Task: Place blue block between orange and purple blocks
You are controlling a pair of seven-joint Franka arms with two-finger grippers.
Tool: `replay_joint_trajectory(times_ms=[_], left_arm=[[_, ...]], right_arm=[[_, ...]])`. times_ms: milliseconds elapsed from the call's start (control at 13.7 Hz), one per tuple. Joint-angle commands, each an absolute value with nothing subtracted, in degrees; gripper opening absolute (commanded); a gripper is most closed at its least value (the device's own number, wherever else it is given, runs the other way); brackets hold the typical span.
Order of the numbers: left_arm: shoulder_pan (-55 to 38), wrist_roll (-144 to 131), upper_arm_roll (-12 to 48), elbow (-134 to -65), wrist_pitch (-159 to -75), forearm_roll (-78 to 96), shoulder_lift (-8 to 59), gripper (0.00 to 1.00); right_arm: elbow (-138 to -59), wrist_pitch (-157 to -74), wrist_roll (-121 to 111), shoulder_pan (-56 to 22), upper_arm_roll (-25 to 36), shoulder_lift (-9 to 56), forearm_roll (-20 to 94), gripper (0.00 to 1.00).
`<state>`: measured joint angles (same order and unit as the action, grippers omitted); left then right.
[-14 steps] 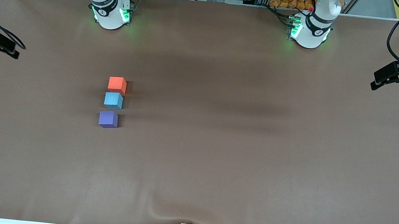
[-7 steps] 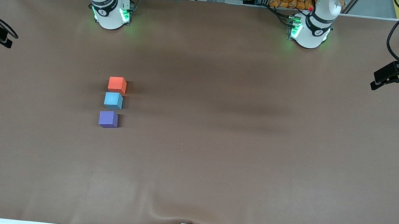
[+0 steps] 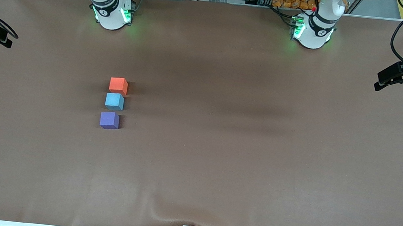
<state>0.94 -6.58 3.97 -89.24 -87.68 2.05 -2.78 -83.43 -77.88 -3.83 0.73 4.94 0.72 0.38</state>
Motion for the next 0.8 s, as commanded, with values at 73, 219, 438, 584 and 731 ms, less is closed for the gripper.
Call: replay_joint_trajectory(times_ms=[73,219,438,584,731], left_arm=[[1.3,-6.9,4.3,-88.6,-86.9,2.1,-2.9,1.0],[1.4,-6.6,4.3,-88.6,-86.9,2.1,-2.9,1.0],[1.4,-6.5,4.2,-88.6,-87.0,2.1,-2.9,1.0],[1.5,-6.3,4.1,-88.6,-86.8,2.0,-3.2,1.0],[1.5,-6.1,3.9,-88.6,-86.1,1.8,-3.8,1.0]], right_arm=[[-82.3,-76.9,-3.6,2.1,3.8,0.8,-0.4,1.0],[-82.3,-77.0,-3.6,2.1,3.7,0.8,-0.4,1.0],[-82.3,-77.0,-3.6,2.1,3.7,0.8,-0.4,1.0],[-82.3,-77.0,-3.6,2.1,3.7,0.8,-0.4,1.0],[-82.3,-77.0,-3.6,2.1,3.7,0.8,-0.4,1.0]])
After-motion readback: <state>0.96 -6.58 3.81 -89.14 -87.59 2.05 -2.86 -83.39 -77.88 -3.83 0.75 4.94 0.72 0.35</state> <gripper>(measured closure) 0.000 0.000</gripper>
